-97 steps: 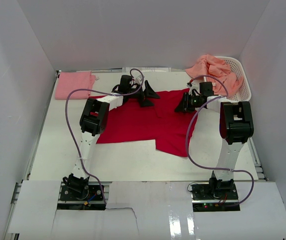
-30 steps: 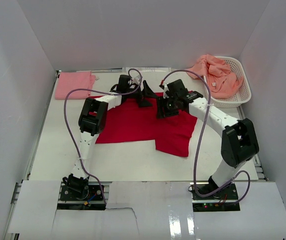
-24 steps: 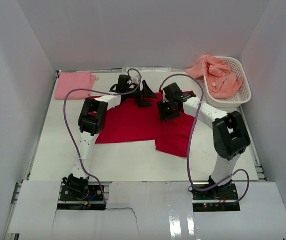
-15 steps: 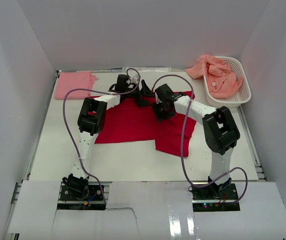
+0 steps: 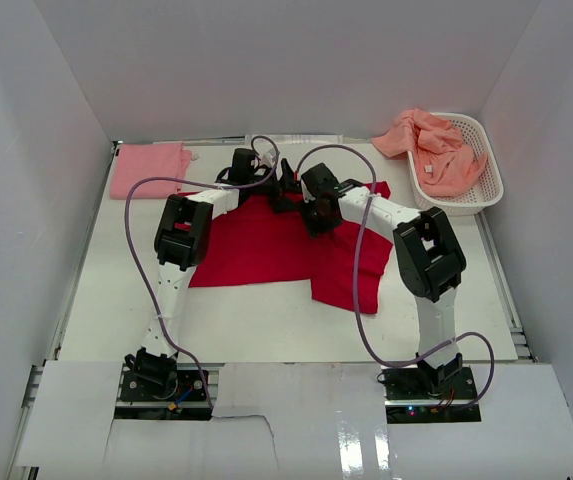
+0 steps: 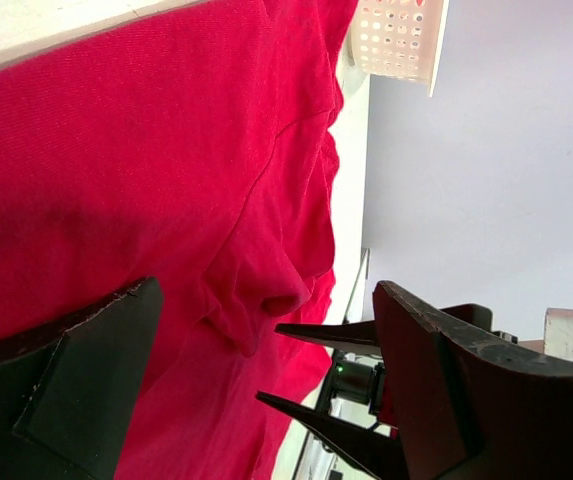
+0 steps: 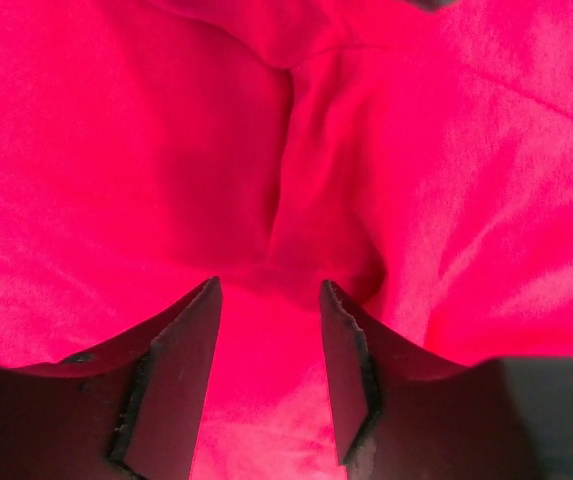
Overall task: Fold and stack the t-shirts
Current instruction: Fold the flattened tshirt in 1/3 of the way
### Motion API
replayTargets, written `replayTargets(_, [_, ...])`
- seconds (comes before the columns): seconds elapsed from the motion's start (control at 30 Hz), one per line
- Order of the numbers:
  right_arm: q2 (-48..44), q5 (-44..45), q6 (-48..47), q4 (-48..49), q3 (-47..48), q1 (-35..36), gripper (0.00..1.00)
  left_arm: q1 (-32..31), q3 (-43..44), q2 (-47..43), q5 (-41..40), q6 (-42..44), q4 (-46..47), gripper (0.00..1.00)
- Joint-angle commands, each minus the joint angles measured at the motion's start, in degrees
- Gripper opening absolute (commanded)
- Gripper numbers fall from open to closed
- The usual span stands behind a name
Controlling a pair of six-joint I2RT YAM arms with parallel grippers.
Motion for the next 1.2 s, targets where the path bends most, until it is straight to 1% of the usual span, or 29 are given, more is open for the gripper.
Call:
replayTargets(0.0, [1.4,0.8,-1.2,-0.3,3.9,0.0,0.49,0.6,-0.2,-3.6,-0.1,0.8,0.0,0.98])
replayTargets(0.07, [2.3,0.8,-1.4,-0.3,5.0,0.0,0.44,0.7,-0.2,-3.5,-0.1,0.8,0.0,0.98])
replayTargets(0.23, [3.3,0.6,-1.3,-0.6,6.6,-0.3,0.36,0.7,-0.3,-3.6,0.1,0.8,0.1,0.98])
replayTargets(0.53, [4.8,0.6,-0.9,-1.2,7.3,-0.9,0.37,0.8,-0.3,-3.9,0.3,0.6,0.3,0.98])
replayTargets(0.67, [5.8,0.5,-0.9,-1.6,7.4,-1.3,0.41,0.7,-0.4,-4.0,0.4,0.6,0.4,0.98])
replayTargets(0.77, [5.9,0.7,-0.8,-1.5,7.3,-1.5,0.37,0.8,-0.4,-3.9,0.4,0.6,0.3,0.98])
replayTargets(0.83, [6.1,0.7,-0.8,-1.5,7.4,-1.6,0.36,0.8,-0.4,-3.9,0.4,0.6,0.4,0.98])
replayTargets(0.9, [6.3,0.7,-0.8,-1.5,7.4,-1.9,0.33,0.8,-0.5,-3.9,0.4,0.5,0.4,0.98])
replayTargets(0.93, [6.5,0.7,-0.8,-1.5,7.4,-1.9,0.29,0.8,-0.5,-4.0,0.4,0.6,0.4,0.98])
replayTargets(1.03, [6.3,0.2,-0.8,-1.7,7.6,-2.2,0.24,0.8,-0.6,-4.0,0.4,0.6,0.4,0.98])
replayTargets(1.07, [6.2,0.3,-0.8,-1.8,7.7,-2.2,0.19,0.8,-0.5,-4.0,0.4,0.5,0.5,0.98])
replayTargets(1.17, [5.7,0.1,-0.8,-3.2,8.8,-2.2,0.15,0.8,-0.6,-3.9,0.4,0.5,0.5,0.98])
